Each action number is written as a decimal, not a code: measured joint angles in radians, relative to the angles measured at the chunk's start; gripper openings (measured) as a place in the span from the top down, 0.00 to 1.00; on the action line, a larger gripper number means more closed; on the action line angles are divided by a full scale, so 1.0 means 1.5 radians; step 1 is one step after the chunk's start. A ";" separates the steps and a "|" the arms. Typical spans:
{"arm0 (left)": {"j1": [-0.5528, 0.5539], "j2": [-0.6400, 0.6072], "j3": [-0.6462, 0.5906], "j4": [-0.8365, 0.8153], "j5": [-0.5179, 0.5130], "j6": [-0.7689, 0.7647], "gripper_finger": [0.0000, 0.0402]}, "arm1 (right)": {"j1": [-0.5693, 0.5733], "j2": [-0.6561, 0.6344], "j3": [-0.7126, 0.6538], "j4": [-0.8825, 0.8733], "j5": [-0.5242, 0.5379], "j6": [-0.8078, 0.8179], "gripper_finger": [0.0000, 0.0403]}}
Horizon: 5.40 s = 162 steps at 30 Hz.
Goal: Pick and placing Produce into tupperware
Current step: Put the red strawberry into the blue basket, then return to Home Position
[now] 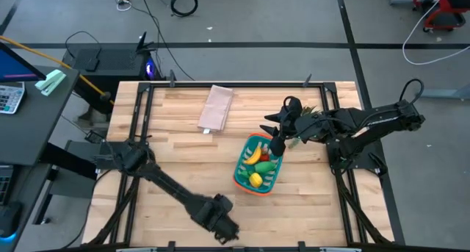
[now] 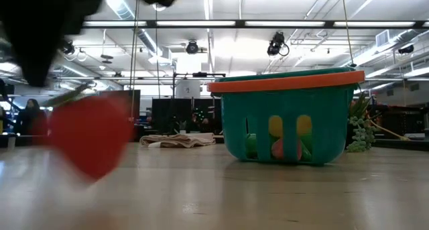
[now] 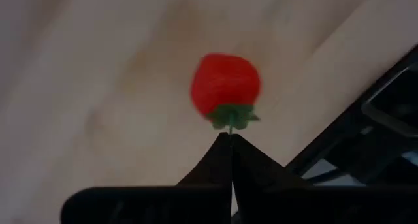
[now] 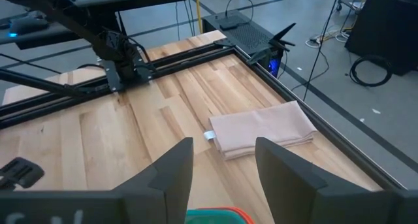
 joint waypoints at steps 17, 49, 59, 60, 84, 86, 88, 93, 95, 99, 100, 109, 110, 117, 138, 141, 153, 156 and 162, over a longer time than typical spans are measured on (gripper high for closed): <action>0.234 -0.109 0.120 -0.016 -0.137 0.395 1.00 | 0.000 0.000 0.000 0.000 0.000 0.000 0.57; 0.319 -0.113 -0.015 0.056 -0.049 0.534 0.79 | 0.000 0.000 0.000 0.000 -0.001 0.116 0.56; 0.314 -0.184 0.187 -0.198 -0.002 0.643 0.83 | 0.005 -0.034 0.023 -0.011 -0.234 0.236 0.56; 0.314 -0.192 0.213 -0.224 -0.003 0.656 0.83 | 0.008 -0.039 0.030 -0.016 -0.252 0.247 0.56; 0.330 -0.740 0.319 -0.366 -0.252 0.551 0.92 | 0.027 -0.388 0.109 -0.230 -0.199 0.013 0.56; 0.330 -0.780 0.319 -0.366 -0.278 0.553 0.93 | 0.027 -0.416 0.094 -0.246 -0.197 0.015 0.56; 0.330 -0.811 0.319 -0.367 -0.287 0.554 0.93 | 0.027 -0.440 0.071 -0.247 -0.198 0.022 0.56; 0.330 -0.853 0.266 -0.364 -0.292 0.619 0.94 | 0.026 -0.493 -0.019 -0.236 -0.212 -0.067 0.56; 0.330 -0.878 0.228 -0.349 -0.332 0.620 0.93 | 0.026 -0.522 -0.070 -0.180 -0.212 -0.114 0.56; 0.319 -0.951 0.140 -0.299 -0.356 0.595 0.94 | 0.027 -0.605 -0.155 -0.074 -0.240 -0.131 0.56; 0.318 -0.972 0.111 -0.281 -0.352 0.581 0.94 | 0.026 -0.629 -0.176 -0.052 -0.257 -0.129 0.56; 0.318 -1.167 -0.312 0.045 -0.294 0.626 0.95 | 0.027 -0.797 -0.370 0.125 -0.320 -0.067 0.56; 0.318 -1.189 -0.361 0.075 -0.291 0.627 0.95 | 0.027 -0.805 -0.392 0.143 -0.321 -0.055 0.56; 0.318 -1.372 -0.649 0.193 -0.284 0.534 0.94 | 0.026 -0.815 -0.564 0.341 -0.387 -0.037 0.56; 0.317 -1.458 -0.956 0.637 -0.146 0.679 0.95 | 0.024 -0.824 -0.868 0.761 -0.384 0.003 0.56; 0.317 -1.457 -1.017 0.687 -0.131 0.664 0.96 | 0.024 -0.820 -0.864 0.749 -0.380 0.011 0.56; 0.317 -1.455 -1.218 0.882 -0.131 0.576 0.93 | 0.024 -0.819 -0.867 0.732 -0.379 0.003 0.56; 0.317 -1.453 -1.220 0.876 -0.130 0.571 0.94 | 0.024 -0.819 -0.867 0.725 -0.379 -0.013 0.56; 0.317 -1.453 -1.220 0.870 -0.130 0.571 0.96 | 0.024 -0.816 -0.867 0.621 -0.376 -0.021 0.56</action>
